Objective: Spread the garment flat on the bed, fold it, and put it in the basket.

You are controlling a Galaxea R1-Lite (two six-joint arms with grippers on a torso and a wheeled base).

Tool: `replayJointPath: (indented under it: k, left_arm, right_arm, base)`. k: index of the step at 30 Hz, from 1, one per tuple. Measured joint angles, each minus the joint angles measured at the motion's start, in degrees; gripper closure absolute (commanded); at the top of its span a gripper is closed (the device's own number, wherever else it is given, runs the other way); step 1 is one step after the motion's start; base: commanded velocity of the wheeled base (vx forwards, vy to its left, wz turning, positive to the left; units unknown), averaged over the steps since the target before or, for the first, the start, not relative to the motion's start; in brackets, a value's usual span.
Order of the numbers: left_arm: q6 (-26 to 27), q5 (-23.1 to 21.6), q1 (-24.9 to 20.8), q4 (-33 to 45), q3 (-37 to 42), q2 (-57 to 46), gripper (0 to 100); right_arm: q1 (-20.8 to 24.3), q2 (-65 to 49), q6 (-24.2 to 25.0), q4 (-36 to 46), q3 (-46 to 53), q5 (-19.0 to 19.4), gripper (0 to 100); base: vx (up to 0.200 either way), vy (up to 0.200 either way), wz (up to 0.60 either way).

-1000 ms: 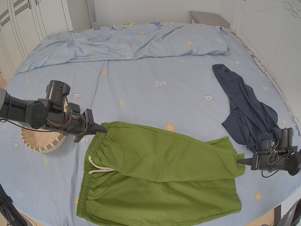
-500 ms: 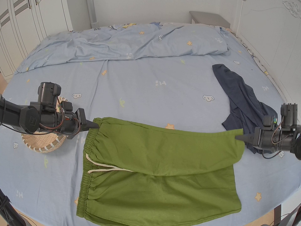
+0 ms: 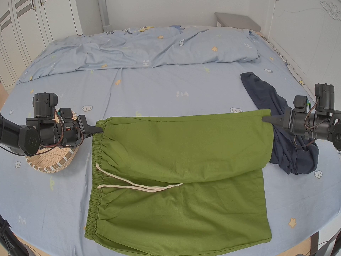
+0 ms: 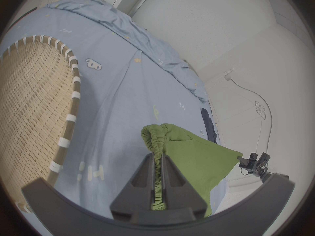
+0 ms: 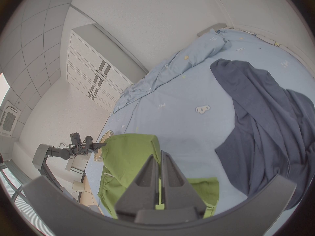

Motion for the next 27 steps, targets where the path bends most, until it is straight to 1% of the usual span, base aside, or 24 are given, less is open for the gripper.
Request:
replayJointPath:
  k: [9, 27]
  left_arm:
    - [0.02, 0.02, 0.73, -5.33, 0.27, 1.43, 100]
    - [0.05, 0.34, 2.63, -17.96, 0.16, 6.95, 100]
  right_arm:
    - [0.83, 5.89, -0.02, 1.97, -11.04, -1.12, 100]
    - [1.05, 20.97, -0.38, 3.54, -31.1, -1.26, 100]
  base:
    - [0.0, 0.0, 0.0]
    - [0.0, 0.0, 0.0]
